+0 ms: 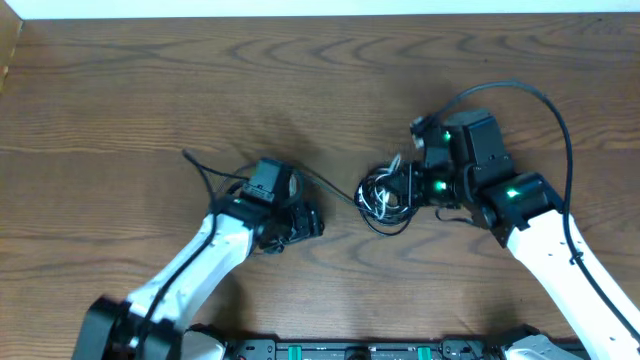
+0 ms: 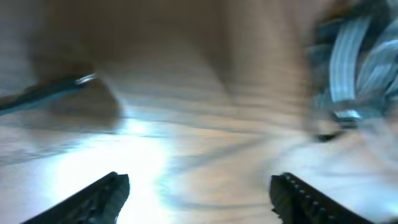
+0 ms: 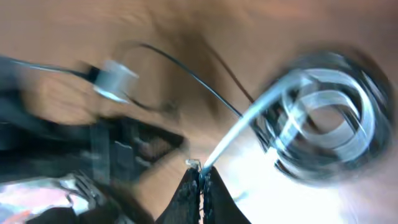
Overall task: Untangle cables
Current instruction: 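Lower the coil with the right gripper and move the left gripper to it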
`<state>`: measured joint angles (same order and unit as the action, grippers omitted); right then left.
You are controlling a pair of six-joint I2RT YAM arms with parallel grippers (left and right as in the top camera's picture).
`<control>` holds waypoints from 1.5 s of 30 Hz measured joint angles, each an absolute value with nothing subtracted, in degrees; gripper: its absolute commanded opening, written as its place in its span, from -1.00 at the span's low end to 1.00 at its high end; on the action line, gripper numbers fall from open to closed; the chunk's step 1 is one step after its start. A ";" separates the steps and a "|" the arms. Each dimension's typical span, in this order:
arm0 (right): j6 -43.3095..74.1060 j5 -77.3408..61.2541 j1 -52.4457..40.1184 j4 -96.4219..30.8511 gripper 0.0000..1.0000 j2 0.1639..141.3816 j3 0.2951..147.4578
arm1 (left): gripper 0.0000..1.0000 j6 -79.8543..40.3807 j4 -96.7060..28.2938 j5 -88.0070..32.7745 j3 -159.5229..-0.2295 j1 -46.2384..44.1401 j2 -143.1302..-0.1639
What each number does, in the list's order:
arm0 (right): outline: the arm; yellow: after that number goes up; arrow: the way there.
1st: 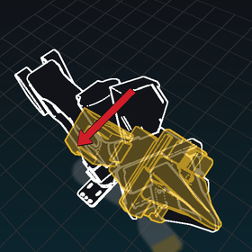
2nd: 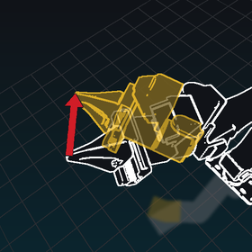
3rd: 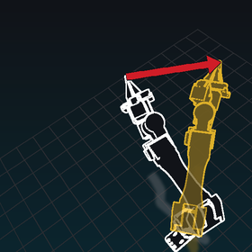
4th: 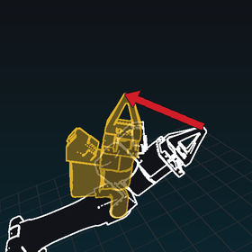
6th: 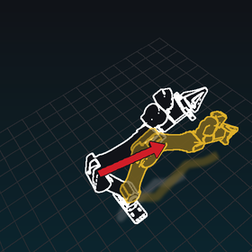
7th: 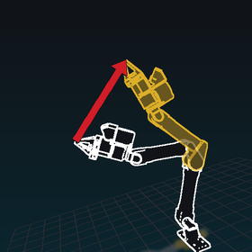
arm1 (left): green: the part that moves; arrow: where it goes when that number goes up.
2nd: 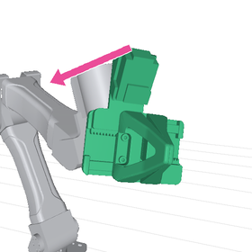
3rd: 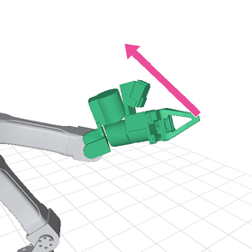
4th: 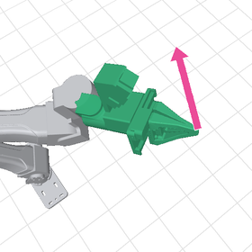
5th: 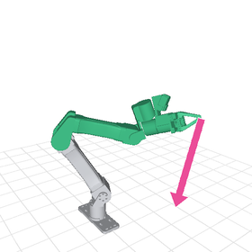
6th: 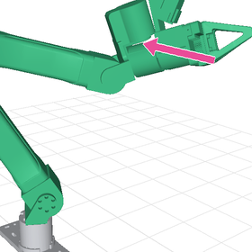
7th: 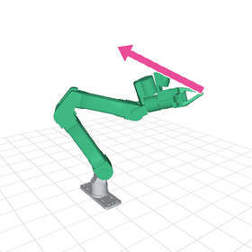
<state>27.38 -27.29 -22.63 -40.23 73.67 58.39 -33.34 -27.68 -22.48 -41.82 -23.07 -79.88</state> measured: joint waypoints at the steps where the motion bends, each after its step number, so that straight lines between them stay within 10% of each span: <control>1: 27.09 -26.26 -22.39 -42.76 -0.98 73.67 58.39 | 0.64 -33.45 -28.71 -22.83 -42.96 -23.07 -78.85; 26: 24.91 -18.17 -13.06 -58.02 -0.97 73.67 58.35 | 0.62 -28.23 -29.17 -19.31 -59.31 -33.61 -94.21; 45: 22.76 -18.17 -13.06 -58.00 -0.98 73.67 58.35 | 0.01 -26.96 -21.19 -11.20 -59.33 -35.29 -103.42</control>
<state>22.76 -18.17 -13.06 -58.00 73.67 58.35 -26.96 -21.19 -11.20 -59.33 -35.29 -103.42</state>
